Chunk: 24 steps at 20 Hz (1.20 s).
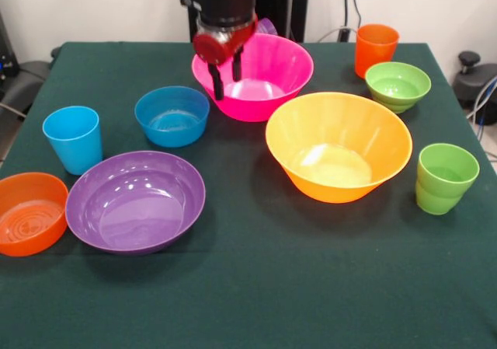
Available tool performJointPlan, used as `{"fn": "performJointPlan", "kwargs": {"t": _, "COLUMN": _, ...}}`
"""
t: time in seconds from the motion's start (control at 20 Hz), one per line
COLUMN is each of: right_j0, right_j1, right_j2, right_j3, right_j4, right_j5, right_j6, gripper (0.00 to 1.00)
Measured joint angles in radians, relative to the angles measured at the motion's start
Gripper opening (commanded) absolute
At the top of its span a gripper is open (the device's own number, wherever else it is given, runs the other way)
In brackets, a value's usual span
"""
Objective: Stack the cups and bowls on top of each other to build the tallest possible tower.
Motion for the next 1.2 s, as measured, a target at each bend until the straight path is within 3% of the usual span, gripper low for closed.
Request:
{"fn": "performJointPlan", "kwargs": {"t": 0.45, "right_j0": -0.005, "right_j1": -0.129, "right_j2": 0.000, "right_j3": 0.046, "right_j4": 0.008, "right_j5": 0.052, "right_j6": 0.000, "gripper": 1.00}}
{"fn": "performJointPlan", "kwargs": {"t": 1.2, "right_j0": -0.027, "right_j1": -0.150, "right_j2": 0.012, "right_j3": 0.044, "right_j4": 0.015, "right_j5": 0.074, "right_j6": 0.000, "gripper": 1.00}}
